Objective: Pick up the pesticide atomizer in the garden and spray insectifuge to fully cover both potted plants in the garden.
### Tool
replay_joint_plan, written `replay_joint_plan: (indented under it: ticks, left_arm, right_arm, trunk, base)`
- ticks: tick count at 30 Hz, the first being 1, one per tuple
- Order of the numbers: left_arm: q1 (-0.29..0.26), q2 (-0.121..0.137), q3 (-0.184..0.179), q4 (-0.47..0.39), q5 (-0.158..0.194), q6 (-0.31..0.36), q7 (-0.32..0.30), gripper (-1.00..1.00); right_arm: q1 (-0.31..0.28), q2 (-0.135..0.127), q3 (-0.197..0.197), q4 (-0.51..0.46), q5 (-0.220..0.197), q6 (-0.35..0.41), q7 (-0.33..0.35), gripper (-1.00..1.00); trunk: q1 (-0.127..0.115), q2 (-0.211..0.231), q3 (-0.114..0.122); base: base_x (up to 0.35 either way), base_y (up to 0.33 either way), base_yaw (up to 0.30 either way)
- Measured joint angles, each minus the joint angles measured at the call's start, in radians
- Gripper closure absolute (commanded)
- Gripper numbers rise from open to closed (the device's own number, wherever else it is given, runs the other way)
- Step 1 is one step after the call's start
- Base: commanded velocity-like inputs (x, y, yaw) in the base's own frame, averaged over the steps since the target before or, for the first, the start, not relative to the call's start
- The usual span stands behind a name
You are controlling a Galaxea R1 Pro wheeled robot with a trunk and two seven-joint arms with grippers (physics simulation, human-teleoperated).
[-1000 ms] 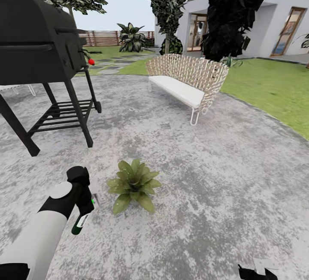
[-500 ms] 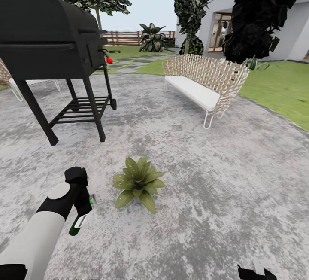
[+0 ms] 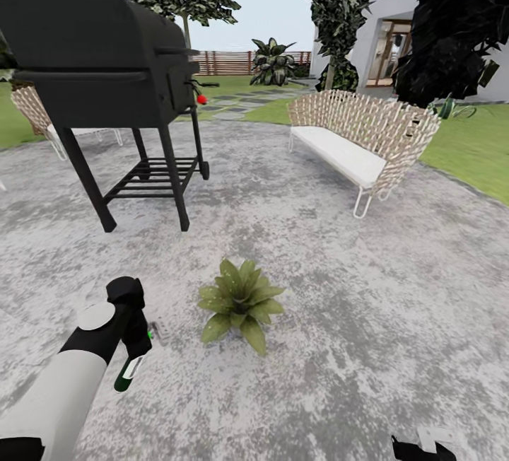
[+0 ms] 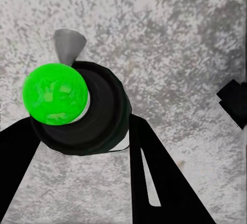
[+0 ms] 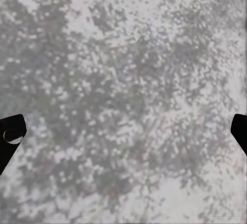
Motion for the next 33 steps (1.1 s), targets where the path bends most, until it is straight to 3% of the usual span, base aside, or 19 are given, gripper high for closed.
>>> replay_joint_plan:
  ticks: [12, 24, 33]
  left_arm:
    - [0.000, -0.003, 0.000, 0.000, 0.001, 0.000, 0.000, 1.00]
    - [0.000, 0.001, 0.002, 0.000, 0.001, 0.001, 0.000, 1.00]
    - [0.003, 0.009, 0.015, 0.001, 0.000, 0.001, 0.000, 1.00]
  right_arm:
    - [0.000, 0.000, 0.000, 0.000, 0.000, 0.000, 0.000, -1.00]
    - [0.000, 0.001, 0.000, 0.000, 0.000, -0.001, 0.000, -1.00]
    - [0.000, 0.001, 0.000, 0.000, 0.000, -0.001, 0.000, -1.00]
  trunk:
    - [0.000, 0.000, 0.000]
    - [0.001, 0.000, 0.000]
    - [0.000, 0.000, 0.000]
  base:
    - [0.167, -0.214, 0.006]
    - [-0.187, -0.193, 0.241]
    - [-0.027, -0.019, 0.055]
